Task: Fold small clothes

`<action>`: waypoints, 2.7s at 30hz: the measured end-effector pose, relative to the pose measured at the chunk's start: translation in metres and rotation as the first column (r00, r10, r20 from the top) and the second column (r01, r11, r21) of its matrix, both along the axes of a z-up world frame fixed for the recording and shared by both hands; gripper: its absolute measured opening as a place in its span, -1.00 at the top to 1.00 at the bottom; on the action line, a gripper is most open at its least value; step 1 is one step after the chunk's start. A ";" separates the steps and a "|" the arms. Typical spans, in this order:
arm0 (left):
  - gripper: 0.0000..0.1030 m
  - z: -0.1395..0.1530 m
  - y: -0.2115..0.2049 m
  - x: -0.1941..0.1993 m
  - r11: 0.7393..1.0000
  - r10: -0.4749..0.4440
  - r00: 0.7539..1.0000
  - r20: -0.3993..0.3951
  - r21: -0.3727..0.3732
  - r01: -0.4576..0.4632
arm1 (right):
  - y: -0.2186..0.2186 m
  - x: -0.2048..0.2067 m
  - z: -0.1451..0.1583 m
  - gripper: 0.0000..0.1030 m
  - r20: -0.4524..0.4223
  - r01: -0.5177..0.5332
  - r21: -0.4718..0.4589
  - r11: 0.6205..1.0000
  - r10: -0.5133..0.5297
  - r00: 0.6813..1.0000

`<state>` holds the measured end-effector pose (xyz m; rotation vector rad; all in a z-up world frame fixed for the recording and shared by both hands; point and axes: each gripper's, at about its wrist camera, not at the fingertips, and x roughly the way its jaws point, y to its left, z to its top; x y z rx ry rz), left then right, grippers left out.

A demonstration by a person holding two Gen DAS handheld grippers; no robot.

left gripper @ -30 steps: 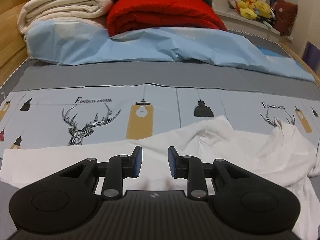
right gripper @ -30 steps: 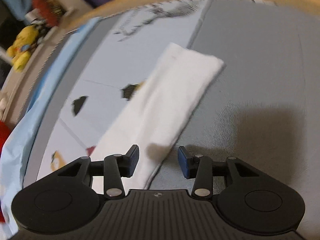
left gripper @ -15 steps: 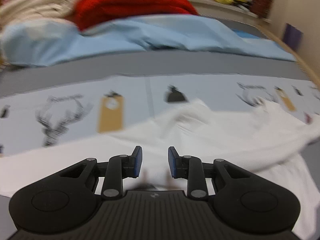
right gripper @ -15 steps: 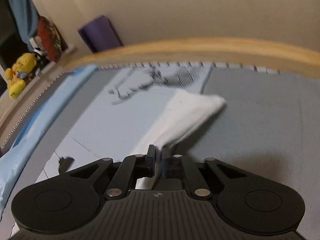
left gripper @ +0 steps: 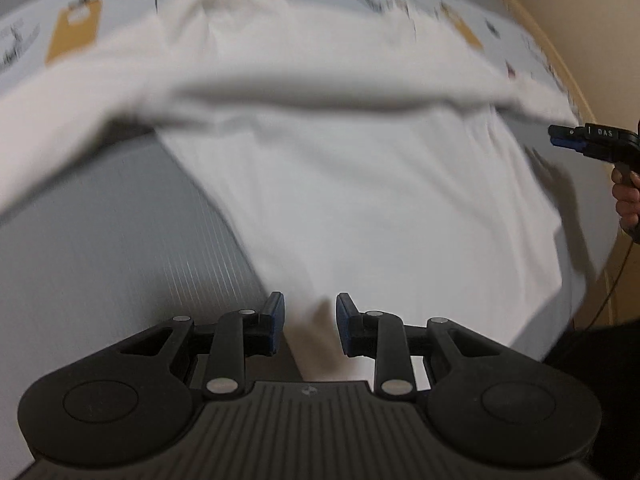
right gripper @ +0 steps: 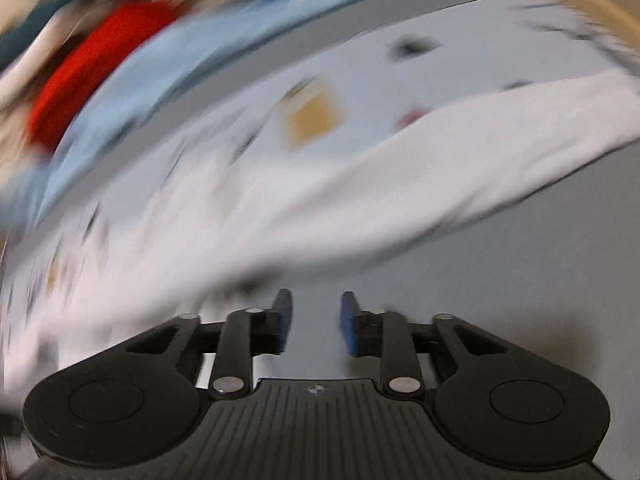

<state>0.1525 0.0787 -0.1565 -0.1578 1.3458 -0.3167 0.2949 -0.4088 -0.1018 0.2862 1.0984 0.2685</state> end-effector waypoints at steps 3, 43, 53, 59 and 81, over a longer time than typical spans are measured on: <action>0.40 -0.015 -0.008 -0.022 1.000 -0.020 0.998 -0.052 -0.011 0.020 | 0.038 -0.030 -0.015 0.21 -0.066 -0.157 -0.098 0.983 0.151 0.986; 0.61 0.035 -0.006 -0.146 0.959 -0.233 0.967 0.101 0.190 0.211 | 0.015 -0.200 0.050 0.54 0.008 -0.211 -0.229 0.950 0.219 0.976; 0.53 0.012 -0.032 -0.127 0.914 -0.315 0.949 -0.009 0.265 0.306 | 0.060 -0.176 -0.003 0.18 -0.160 -0.321 -0.313 0.894 0.283 0.946; 0.48 0.046 -0.006 -0.080 0.964 -0.162 0.976 0.148 0.236 0.124 | 0.053 -0.139 0.032 0.18 0.084 -0.109 -0.283 0.953 0.138 0.987; 0.31 0.026 0.043 0.141 0.948 0.231 0.885 0.405 0.112 -0.299 | 0.111 0.056 -0.015 0.07 0.239 0.040 -0.184 0.982 0.005 0.971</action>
